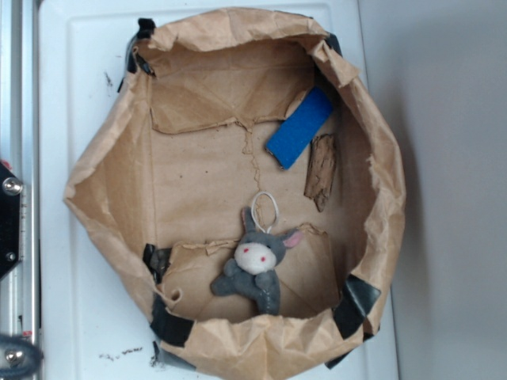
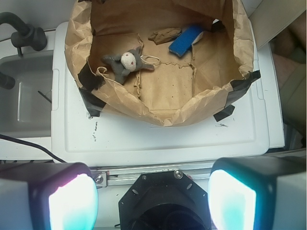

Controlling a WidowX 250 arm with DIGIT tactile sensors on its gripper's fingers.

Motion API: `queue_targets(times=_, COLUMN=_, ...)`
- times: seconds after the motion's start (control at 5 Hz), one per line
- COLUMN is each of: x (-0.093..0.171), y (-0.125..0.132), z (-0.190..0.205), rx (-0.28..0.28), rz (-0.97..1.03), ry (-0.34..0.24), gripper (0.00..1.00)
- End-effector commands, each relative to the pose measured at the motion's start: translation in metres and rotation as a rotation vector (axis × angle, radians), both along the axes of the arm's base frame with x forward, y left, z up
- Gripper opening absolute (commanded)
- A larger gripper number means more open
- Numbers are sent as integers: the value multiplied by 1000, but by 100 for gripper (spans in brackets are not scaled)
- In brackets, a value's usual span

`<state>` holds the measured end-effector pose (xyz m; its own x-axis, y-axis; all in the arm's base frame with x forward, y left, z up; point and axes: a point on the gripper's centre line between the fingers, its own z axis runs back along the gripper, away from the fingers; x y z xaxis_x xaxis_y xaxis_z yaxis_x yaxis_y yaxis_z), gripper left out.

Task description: Grab the gray animal.

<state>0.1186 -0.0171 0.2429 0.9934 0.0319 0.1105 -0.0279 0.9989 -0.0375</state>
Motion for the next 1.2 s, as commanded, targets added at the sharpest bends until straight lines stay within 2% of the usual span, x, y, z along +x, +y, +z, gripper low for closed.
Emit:
queue_targets(times=0.0, x=0, y=0, z=0, rx=0, rz=0, ry=0, gripper=100)
queue_targets(times=0.6, x=71, y=-16, z=1, rx=-24, rz=139, ry=-31, gripper=100)
queue_targets(times=0.8, x=94, y=-11, z=-8, rx=-91, rz=311, ry=-49, gripper=100)
queue_targets(times=1.0, x=117, y=-6, z=-24, rx=-209, rz=536, ry=-27, gripper=100)
